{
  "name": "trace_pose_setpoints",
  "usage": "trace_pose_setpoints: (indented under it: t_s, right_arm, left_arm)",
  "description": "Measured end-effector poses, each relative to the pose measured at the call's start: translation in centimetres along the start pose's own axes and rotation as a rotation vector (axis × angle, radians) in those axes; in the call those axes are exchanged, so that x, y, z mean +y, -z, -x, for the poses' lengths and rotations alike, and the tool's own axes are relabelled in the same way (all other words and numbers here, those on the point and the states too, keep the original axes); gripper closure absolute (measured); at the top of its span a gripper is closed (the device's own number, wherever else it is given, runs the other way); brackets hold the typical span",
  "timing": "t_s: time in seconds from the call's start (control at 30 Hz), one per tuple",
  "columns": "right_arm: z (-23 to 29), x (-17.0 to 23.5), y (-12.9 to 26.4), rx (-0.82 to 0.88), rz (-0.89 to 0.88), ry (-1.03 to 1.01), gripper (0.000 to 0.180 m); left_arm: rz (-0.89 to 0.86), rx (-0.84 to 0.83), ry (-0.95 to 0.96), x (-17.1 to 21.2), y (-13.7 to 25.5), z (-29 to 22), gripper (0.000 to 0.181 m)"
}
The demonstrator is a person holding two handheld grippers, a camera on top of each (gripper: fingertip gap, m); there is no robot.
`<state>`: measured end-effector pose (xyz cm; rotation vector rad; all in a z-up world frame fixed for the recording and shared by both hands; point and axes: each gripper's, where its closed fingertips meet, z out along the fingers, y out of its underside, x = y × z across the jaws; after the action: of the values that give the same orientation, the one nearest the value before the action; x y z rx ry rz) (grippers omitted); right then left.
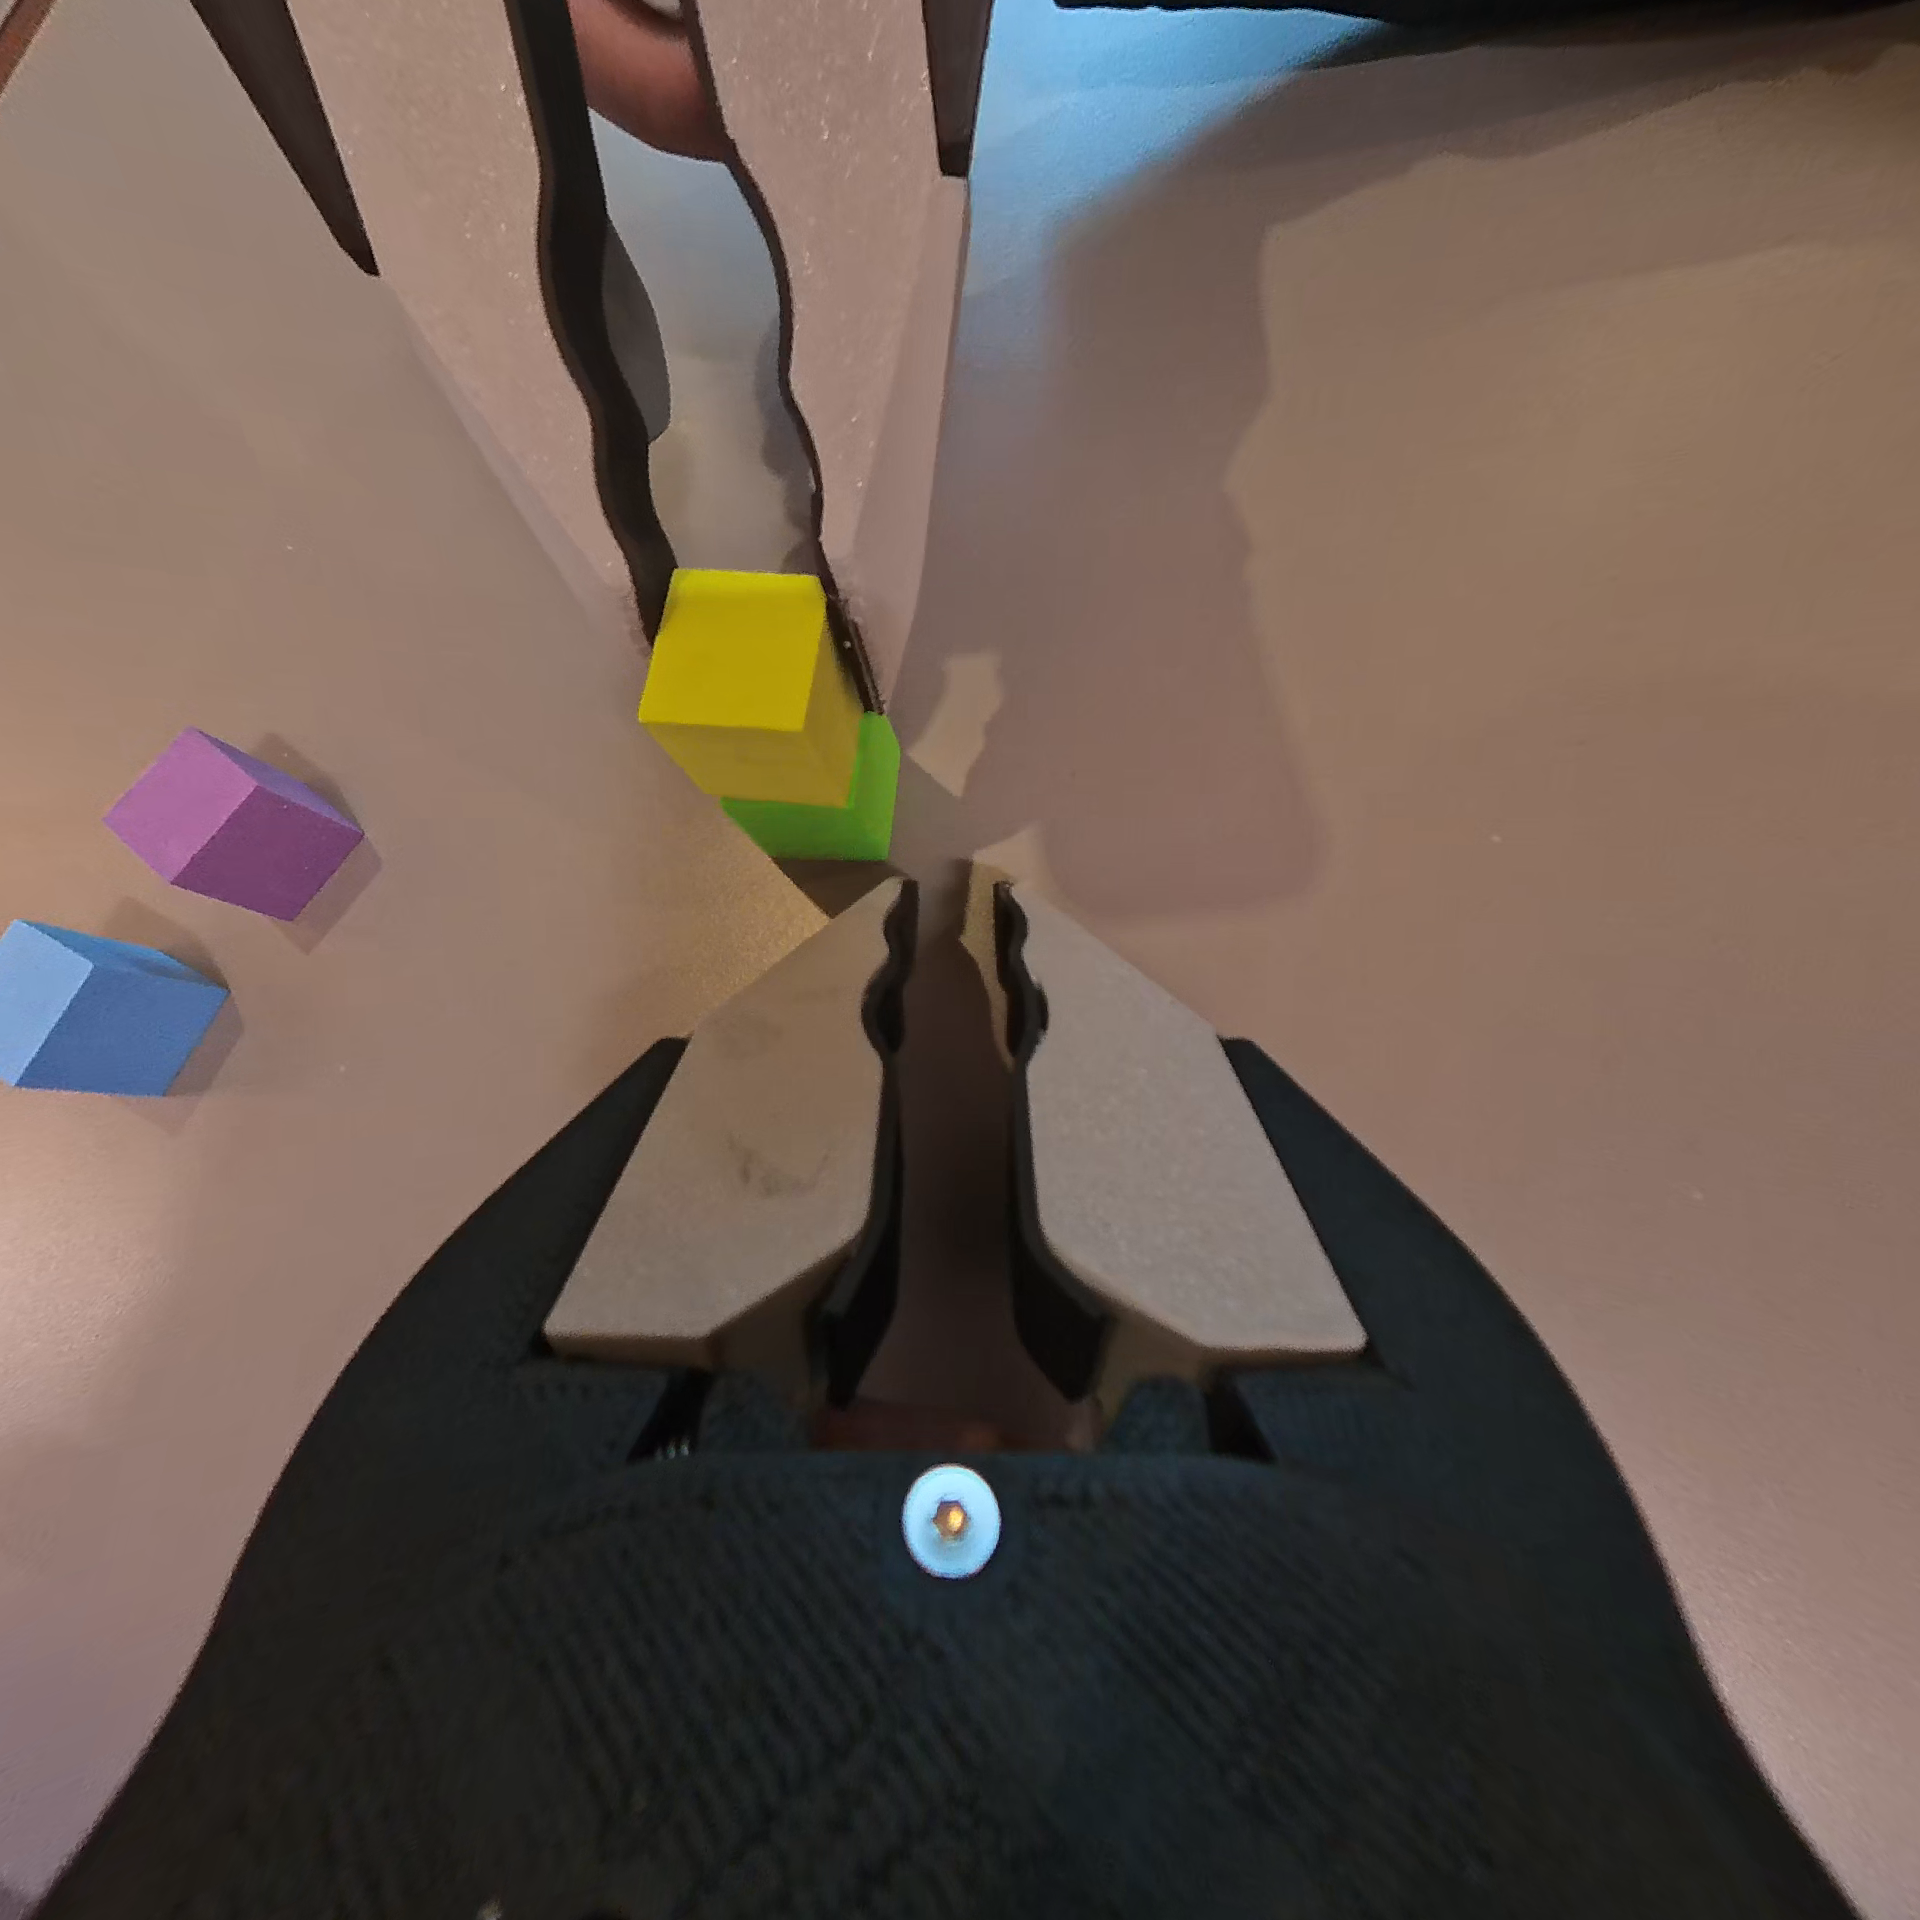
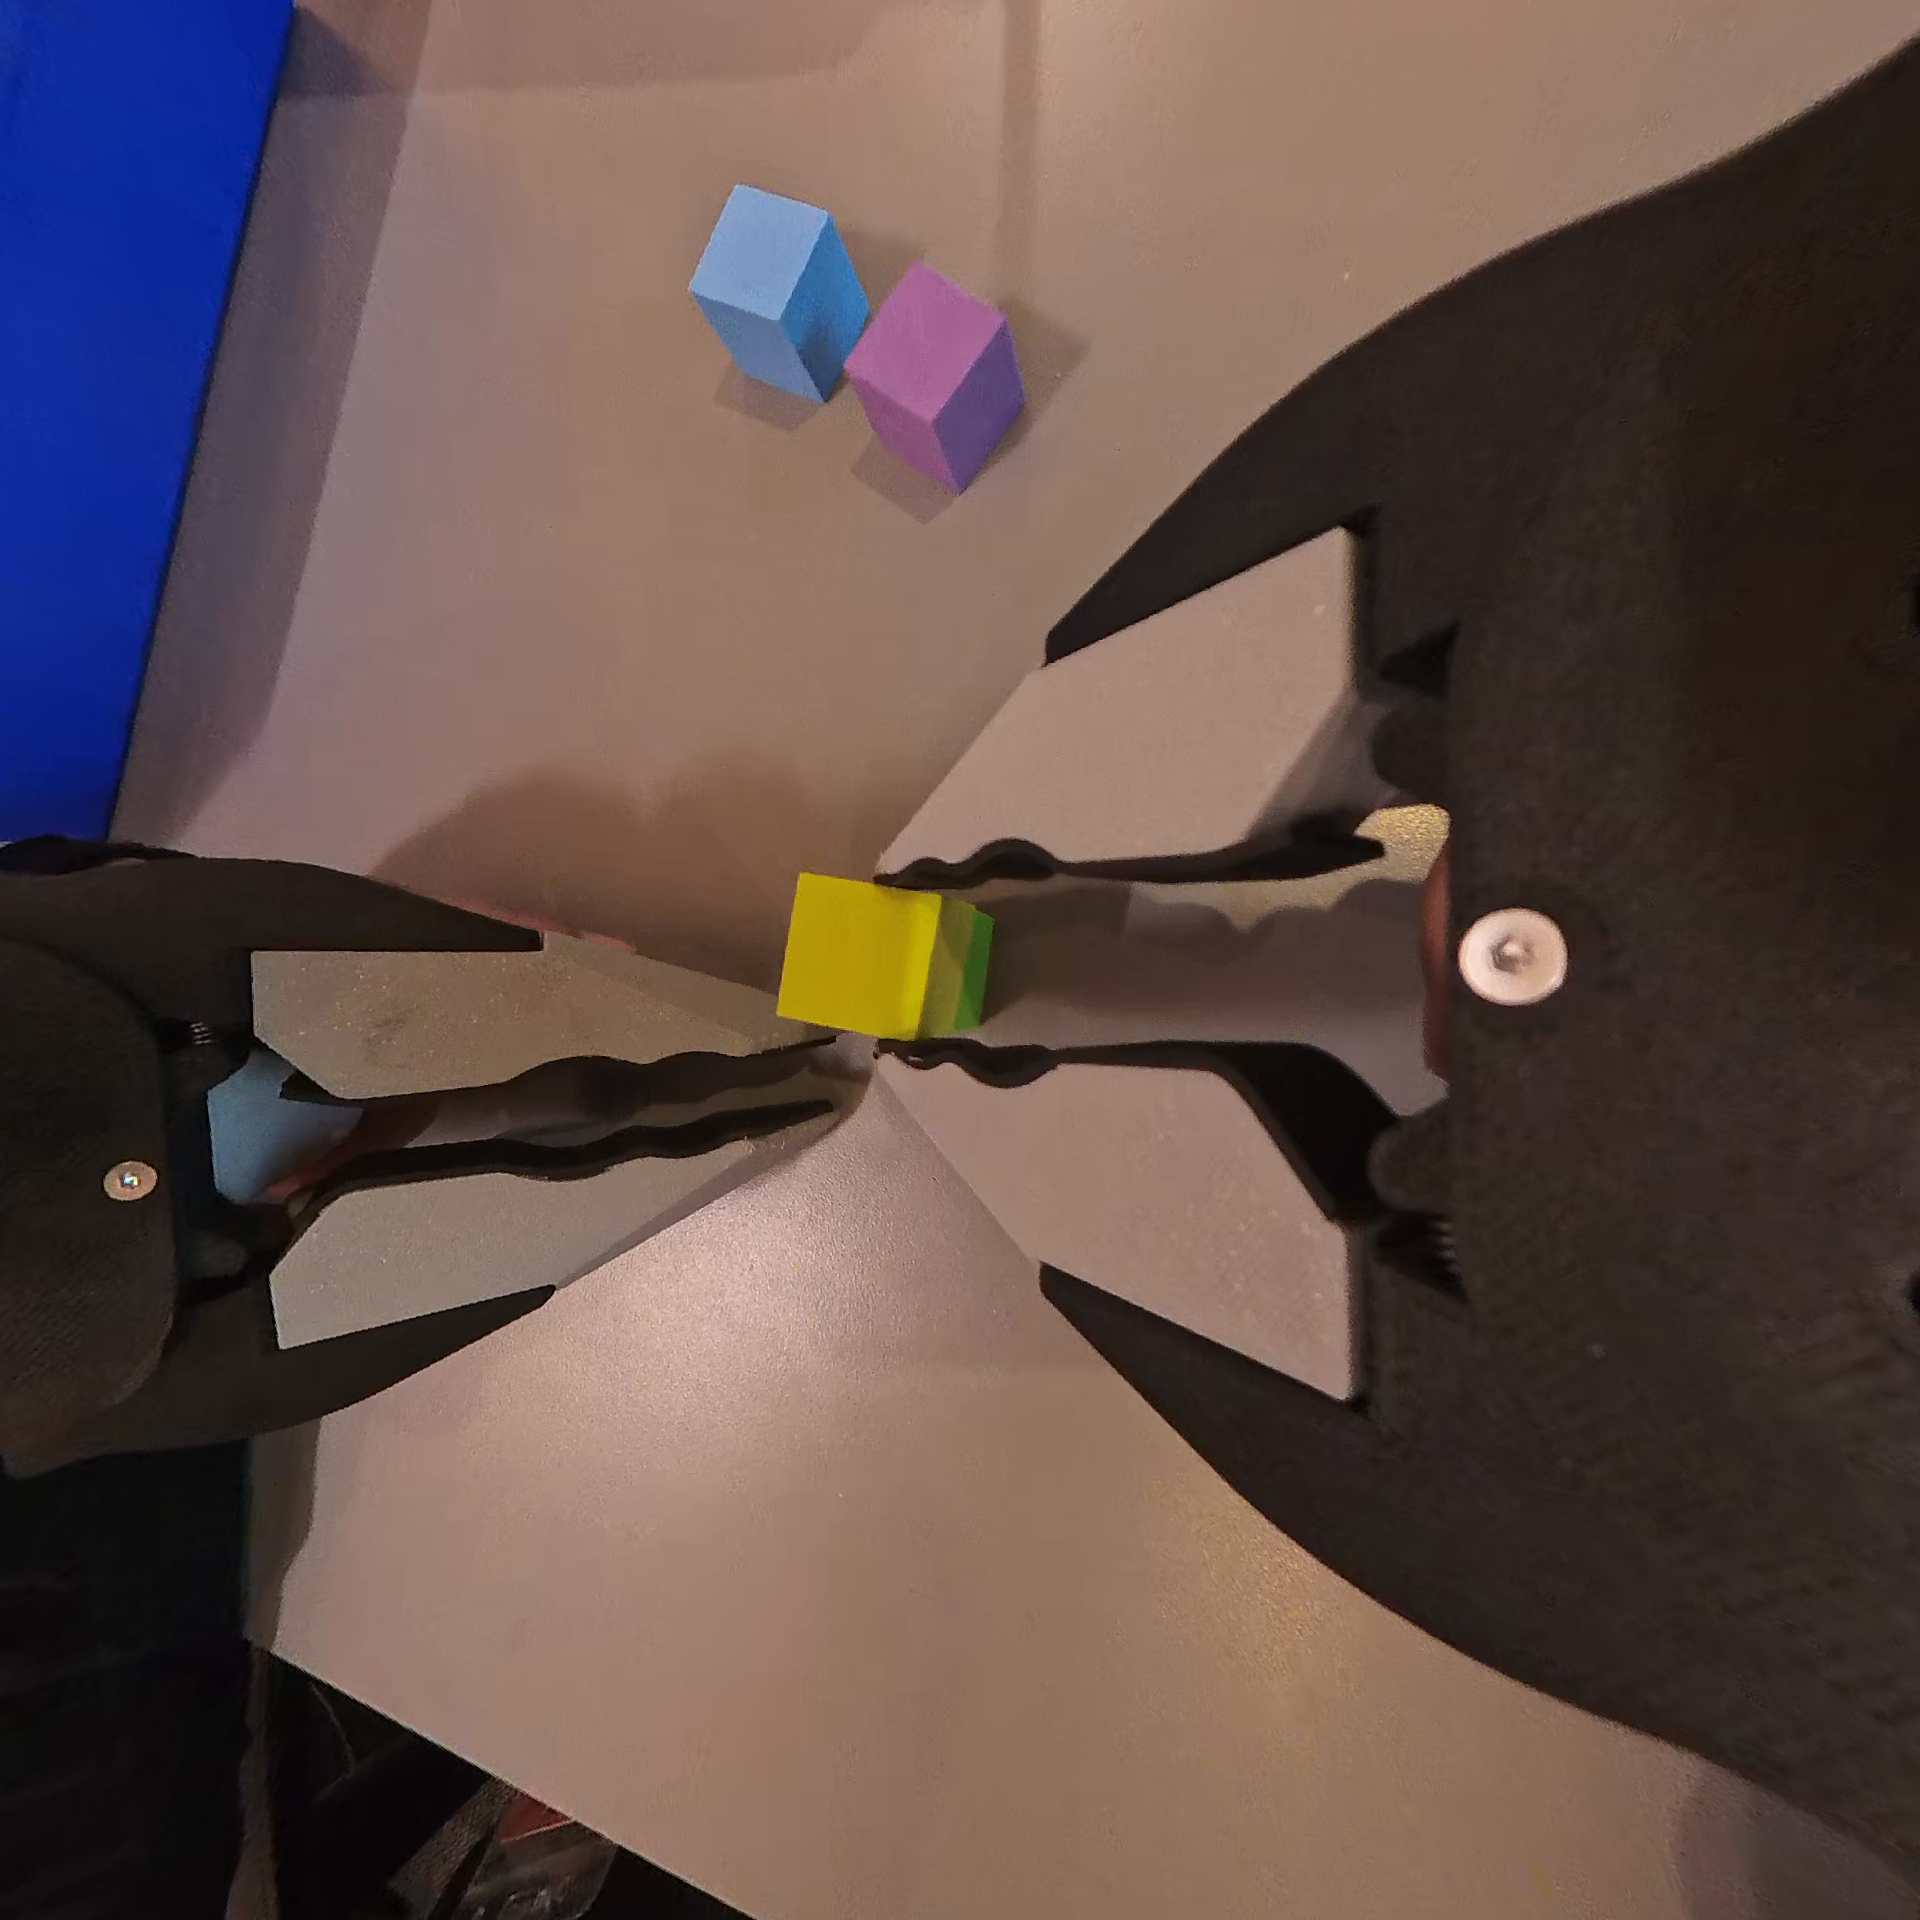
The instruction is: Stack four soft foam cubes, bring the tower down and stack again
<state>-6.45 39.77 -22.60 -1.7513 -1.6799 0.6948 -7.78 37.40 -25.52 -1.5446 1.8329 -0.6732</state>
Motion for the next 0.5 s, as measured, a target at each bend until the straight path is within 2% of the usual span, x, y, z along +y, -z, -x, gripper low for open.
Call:
trace_pose_setpoints:
  t_s: [0.3,0.5]
  right_arm:
    - [-0.1,0.2,-0.2,0.006,0.005,-0.002,0.152]
    - [-0.1,-0.9,0.5,-0.003,-0.06,-0.031,0.135]
  left_arm:
    - [0.0,-0.002,-0.003,0.0,0.0,0.0,0.168]
    - [0.0,-0.005,-0.008,0.0,0.0,0.0,0.168]
